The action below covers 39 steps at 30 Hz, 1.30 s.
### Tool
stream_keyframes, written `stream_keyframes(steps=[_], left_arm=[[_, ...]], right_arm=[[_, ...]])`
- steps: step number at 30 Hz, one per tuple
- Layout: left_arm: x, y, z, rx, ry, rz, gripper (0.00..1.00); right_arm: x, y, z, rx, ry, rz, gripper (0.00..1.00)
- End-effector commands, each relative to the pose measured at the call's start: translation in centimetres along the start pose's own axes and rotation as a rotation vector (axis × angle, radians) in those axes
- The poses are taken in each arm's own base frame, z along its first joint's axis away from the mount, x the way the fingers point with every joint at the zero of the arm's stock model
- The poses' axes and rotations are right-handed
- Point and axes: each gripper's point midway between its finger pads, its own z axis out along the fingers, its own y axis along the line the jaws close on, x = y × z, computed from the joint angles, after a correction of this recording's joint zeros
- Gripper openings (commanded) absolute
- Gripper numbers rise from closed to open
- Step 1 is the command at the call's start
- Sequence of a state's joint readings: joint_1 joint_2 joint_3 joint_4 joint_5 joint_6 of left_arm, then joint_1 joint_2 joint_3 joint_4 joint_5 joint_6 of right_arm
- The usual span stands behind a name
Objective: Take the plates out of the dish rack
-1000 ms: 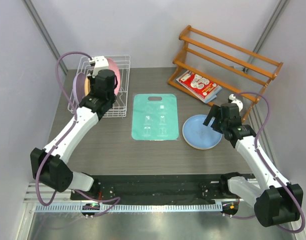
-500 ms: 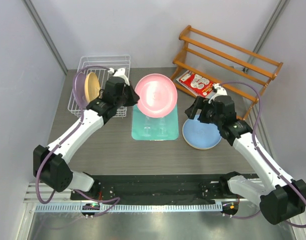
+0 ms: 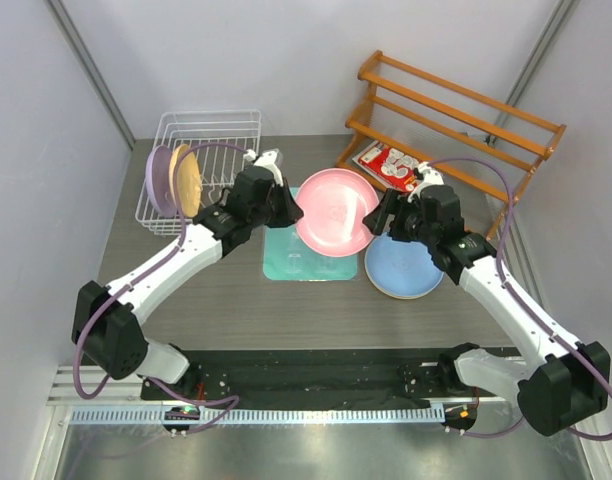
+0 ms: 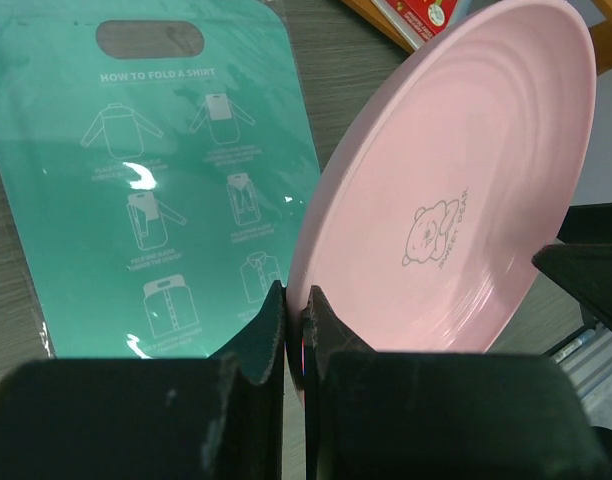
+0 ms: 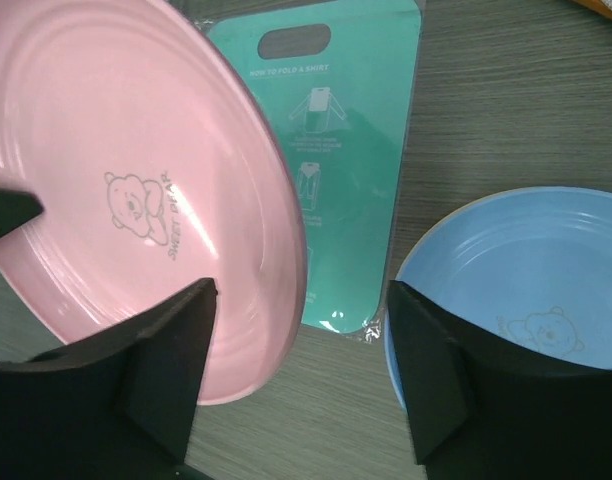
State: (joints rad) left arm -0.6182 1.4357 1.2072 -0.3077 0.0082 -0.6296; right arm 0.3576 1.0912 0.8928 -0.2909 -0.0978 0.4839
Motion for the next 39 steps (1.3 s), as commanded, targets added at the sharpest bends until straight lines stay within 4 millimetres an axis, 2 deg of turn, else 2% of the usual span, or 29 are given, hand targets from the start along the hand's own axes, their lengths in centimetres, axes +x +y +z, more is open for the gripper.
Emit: stream_keyframes(steps=[1,6,7,9,10,11,14,15,16,17,18,19,20,22,27,29,33,39], left_arm=[[-1.9,-2.2,-0.3,0.066,-0.071,-0.010,0.00],[-1.7,-3.0,-0.2,0.100,-0.070,0.001,0.00],[-1.7,-3.2,-0.2,0.103,-0.070,0.004,0.00],[-1.5,-3.0,-0.1,0.101,-0.066,0.004,0.00],[-1.5,-3.0,-0.1,0.101,-0.066,0.004,0.00],[-1.4,-2.9,-0.1,0.097,-0.067,0.003,0.00],[-1.3,-2.6,0.0,0.085,-0.071,0.009,0.00],[-1.4,-2.5,0.0,0.079,-0.074,0.014,0.23],[-1.1,-2.3,0.0,0.072,-0.062,0.029,0.39],[-1.4,-1.5,0.0,0.031,-0.080,0.033,0.49],[-1.6,-0.9,-0.1,-0.003,-0.093,0.041,0.74],[-1.6,-0.2,-0.2,-0.031,-0.094,0.066,0.90],[-1.8,0.3,-0.3,-0.059,-0.101,0.078,0.98],[-2.9,2.2,-1.0,-0.163,-0.156,0.098,0.99],[-5.6,6.7,-4.2,-0.428,-0.275,0.220,0.99],[-7.2,8.6,-6.1,-0.557,-0.349,0.241,1.00],[-9.1,10.7,-8.1,-0.681,-0.425,0.290,1.00],[-10.0,12.7,-8.7,-0.728,-0.430,0.272,0.99]], right_arm=[[-1.2,0.4,0.6,0.004,-0.028,-0.004,0.66],[-0.4,0.1,1.4,0.005,-0.006,-0.007,0.59],[-0.3,0.0,1.5,0.005,-0.001,-0.011,0.44],[0.0,0.0,1.6,-0.002,0.008,-0.015,0.26],[0.0,0.1,1.5,-0.002,0.007,-0.015,0.05],[-0.1,0.1,1.3,-0.005,0.003,-0.014,0.01],[-0.5,0.0,0.7,0.004,-0.023,-0.011,0.01],[-0.7,-0.6,0.5,0.036,-0.039,-0.009,0.01],[-0.8,-1.0,0.2,0.059,-0.052,-0.007,0.01],[-0.8,-2.0,-0.2,0.111,-0.060,-0.006,0.01],[-1.3,-2.8,-0.8,0.161,-0.089,-0.009,0.01],[-1.4,-3.6,-1.2,0.200,-0.098,-0.010,0.01],[-0.8,-4.6,-1.6,0.248,-0.083,-0.010,0.01],[-0.7,-6.6,-2.4,0.337,-0.094,0.003,0.01],[2.1,-11.5,-3.9,0.500,-0.031,0.093,0.01],[3.3,-12.9,-4.4,0.530,-0.024,0.142,0.01],[3.9,-14.4,-5.0,0.545,-0.054,0.224,0.01],[4.9,-15.3,-5.4,0.584,-0.043,0.240,0.01]])
